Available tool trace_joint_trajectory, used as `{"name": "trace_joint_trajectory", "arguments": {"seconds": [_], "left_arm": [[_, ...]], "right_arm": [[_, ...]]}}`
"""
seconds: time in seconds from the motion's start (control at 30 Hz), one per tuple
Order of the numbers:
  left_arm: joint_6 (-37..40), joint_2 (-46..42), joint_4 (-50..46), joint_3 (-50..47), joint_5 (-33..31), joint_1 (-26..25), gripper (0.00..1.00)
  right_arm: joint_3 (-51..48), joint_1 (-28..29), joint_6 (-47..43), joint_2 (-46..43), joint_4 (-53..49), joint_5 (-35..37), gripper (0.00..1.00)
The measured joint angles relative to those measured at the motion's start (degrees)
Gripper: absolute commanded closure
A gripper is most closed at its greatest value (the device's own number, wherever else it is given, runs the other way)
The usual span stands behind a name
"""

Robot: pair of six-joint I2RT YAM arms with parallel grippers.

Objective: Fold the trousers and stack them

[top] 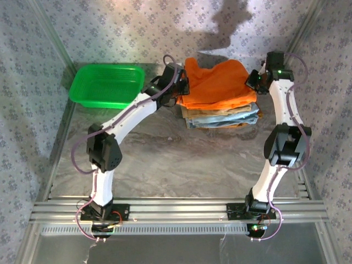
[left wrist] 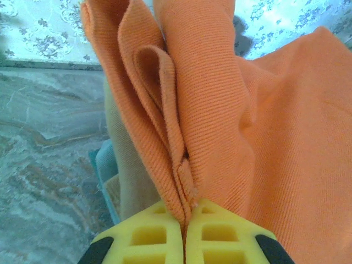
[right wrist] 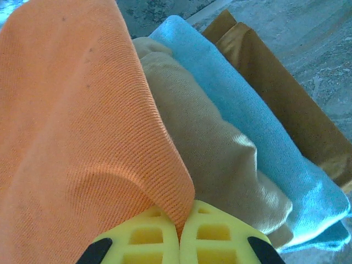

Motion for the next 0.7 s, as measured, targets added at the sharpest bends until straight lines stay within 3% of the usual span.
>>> {"name": "trace_joint_trajectory", "arguments": {"seconds": [0.07, 0.13, 0.23, 0.3, 0.33, 0.47, 0.7], "left_arm": [[-1.4, 1.51, 1.05, 0.17, 0.09, -0.07, 1.0], [-2.82, 3.19, 1.49, 0.15, 0.02, -0.11, 0.99], [-5.07, 5.11, 2.43, -0.87, -0.2, 0.15, 0.61], [-6.47, 5.11, 2.82, -4.09, -0.2, 0.63, 0.28], [-7.02, 5.11, 3.19, -5.84, -0.22, 0.81, 0.24], [-8.76, 5.05, 4.52, -11.13, -0.13, 1.95, 0.22], [-9.88, 2.05, 6.6, -15.21, 1.33, 2.71, 0.22]], "right_arm": [[2.6, -0.59, -0.39, 3.65, -0.13, -0.87, 1.0], [5.49, -0.85, -0.68, 7.69, -0.57, -1.64, 0.89], [6.91, -0.9, -1.2, 11.65, -0.7, -1.09, 0.64], [6.91, -1.46, -1.64, 12.94, -0.59, -0.24, 0.57], [6.73, -1.9, -1.84, 13.09, -0.57, 0.15, 0.54], [3.58, -2.67, -1.7, 11.37, 1.03, 1.16, 0.53], [-11.43, -2.73, -0.9, 0.74, 6.86, 4.7, 0.59]]}}
